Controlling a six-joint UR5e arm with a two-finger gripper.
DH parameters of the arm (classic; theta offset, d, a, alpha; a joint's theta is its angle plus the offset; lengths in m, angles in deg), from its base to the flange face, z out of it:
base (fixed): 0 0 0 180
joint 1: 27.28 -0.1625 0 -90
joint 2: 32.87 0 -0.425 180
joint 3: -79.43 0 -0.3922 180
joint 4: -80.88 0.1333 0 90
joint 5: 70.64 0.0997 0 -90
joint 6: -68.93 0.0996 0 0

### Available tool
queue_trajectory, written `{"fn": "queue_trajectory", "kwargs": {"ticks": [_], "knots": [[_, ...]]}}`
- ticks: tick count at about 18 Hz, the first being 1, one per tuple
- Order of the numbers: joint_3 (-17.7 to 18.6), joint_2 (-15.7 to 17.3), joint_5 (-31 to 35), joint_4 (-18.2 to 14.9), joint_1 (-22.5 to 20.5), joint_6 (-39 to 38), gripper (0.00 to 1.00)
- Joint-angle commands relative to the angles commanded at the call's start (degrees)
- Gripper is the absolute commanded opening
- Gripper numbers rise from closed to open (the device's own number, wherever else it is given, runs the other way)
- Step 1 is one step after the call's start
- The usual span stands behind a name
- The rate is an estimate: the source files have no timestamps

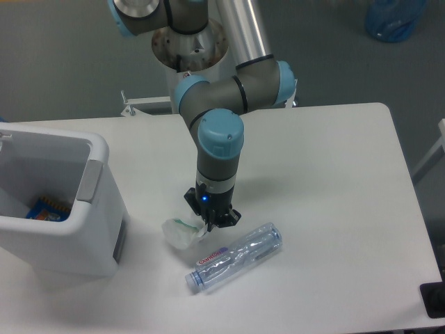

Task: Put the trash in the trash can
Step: 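Close the gripper on the white tissue and lift it, then carry the tissue over the white bin and release it inside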

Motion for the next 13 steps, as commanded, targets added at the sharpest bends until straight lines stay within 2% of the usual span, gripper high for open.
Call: {"fn": "queue_trajectory", "kwargs": {"ticks": [2, 9, 13], "knots": [[-0.5, 0.4, -2.7, 0.1, -1.0, -2.0, 0.00], [-9.1, 2.4, -13.6, -0.1, -3.4, -12.0, 0.00], [-9.9, 4.8, -19.5, -0.1, -3.3, -14.2, 0.00]]}}
